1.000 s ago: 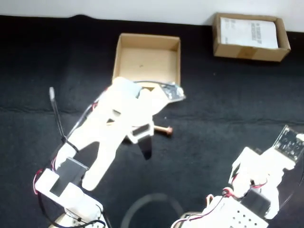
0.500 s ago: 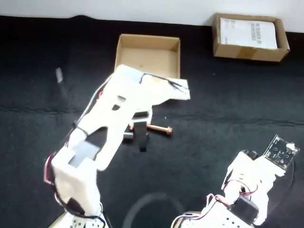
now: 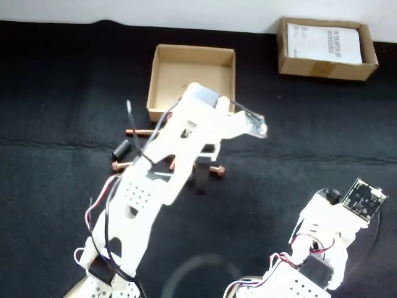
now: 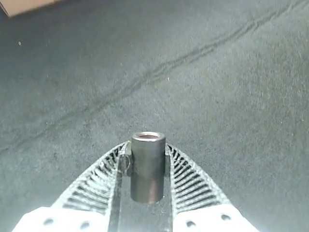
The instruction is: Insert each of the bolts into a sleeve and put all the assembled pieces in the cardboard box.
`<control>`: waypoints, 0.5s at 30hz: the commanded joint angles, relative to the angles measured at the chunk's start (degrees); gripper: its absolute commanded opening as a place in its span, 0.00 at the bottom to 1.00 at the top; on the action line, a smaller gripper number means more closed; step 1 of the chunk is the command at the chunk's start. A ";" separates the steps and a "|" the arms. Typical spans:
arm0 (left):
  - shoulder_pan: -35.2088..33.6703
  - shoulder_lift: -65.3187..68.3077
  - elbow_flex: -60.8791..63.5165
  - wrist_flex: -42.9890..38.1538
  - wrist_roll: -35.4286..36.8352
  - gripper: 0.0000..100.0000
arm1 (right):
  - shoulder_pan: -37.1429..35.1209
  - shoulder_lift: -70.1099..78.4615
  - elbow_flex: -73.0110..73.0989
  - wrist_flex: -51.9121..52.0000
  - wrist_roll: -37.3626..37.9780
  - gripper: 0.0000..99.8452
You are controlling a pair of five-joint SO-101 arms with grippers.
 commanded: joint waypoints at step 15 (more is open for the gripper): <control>4.00 6.99 -9.98 0.62 5.01 0.11 | 0.22 -1.19 1.36 -4.00 0.62 0.01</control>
